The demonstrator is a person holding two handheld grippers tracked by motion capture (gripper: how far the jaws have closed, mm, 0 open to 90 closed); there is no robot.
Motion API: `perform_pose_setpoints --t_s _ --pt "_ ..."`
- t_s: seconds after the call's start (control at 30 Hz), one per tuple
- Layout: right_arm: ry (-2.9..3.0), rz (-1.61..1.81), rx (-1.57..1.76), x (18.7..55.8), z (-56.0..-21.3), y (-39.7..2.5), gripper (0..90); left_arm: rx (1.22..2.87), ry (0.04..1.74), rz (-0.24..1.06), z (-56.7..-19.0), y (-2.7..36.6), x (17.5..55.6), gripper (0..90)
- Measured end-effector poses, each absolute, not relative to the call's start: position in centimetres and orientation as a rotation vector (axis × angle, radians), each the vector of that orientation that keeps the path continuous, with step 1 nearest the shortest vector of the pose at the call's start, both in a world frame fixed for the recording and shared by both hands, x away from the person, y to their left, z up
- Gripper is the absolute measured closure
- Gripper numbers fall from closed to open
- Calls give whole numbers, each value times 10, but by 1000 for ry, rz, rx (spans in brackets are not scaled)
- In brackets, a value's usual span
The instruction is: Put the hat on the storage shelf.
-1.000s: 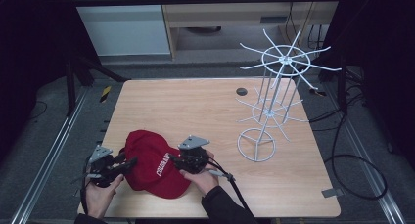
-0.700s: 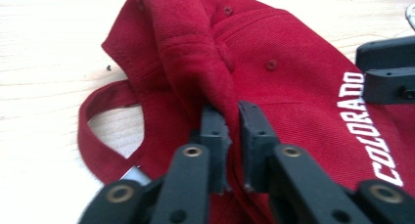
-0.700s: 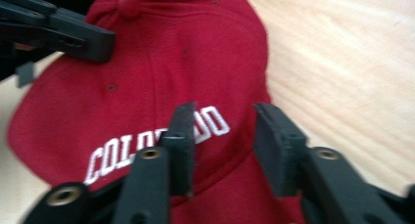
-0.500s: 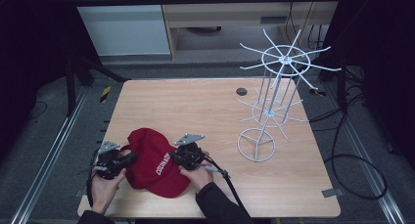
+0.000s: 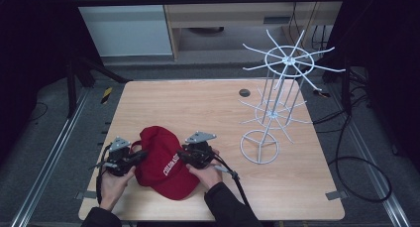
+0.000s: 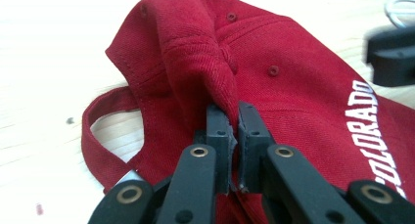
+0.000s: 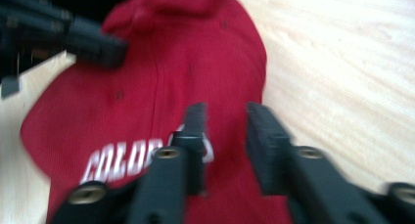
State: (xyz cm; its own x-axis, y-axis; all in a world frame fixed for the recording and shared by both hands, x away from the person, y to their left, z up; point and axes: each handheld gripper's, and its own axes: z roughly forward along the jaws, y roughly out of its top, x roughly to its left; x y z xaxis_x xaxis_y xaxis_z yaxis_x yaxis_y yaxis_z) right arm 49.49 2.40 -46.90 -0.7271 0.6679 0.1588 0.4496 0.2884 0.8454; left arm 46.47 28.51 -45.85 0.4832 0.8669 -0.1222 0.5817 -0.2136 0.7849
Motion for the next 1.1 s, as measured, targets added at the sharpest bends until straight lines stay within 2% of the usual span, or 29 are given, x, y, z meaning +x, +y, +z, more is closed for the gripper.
perform_pose_setpoints --t_s 0.07,0.1,0.17,0.27,0.37,1.0,1.07,1.1 --pt "2339 1380 1039 497 -472 27 579 1924 1178 441 -458 281 464 859" --pt "2348 1356 1045 498 -474 28 587 1929 1172 443 -458 279 464 859" --pt "2380 1343 1070 501 -479 26 659 1936 1166 441 -459 276 465 859" --pt "2400 1345 1077 499 -477 20 820 1943 1167 430 -460 271 470 858" --pt "2425 1306 1059 495 -472 14 877 1958 1164 449 -458 261 477 858" --pt "2419 1397 1096 454 -476 -17 886 2056 1095 449 -454 181 521 845" --pt "2416 1399 1098 454 -476 -18 878 2064 1079 471 -454 180 519 821" --pt "2415 1410 1103 454 -476 -19 872 2053 1078 476 -453 181 518 775"
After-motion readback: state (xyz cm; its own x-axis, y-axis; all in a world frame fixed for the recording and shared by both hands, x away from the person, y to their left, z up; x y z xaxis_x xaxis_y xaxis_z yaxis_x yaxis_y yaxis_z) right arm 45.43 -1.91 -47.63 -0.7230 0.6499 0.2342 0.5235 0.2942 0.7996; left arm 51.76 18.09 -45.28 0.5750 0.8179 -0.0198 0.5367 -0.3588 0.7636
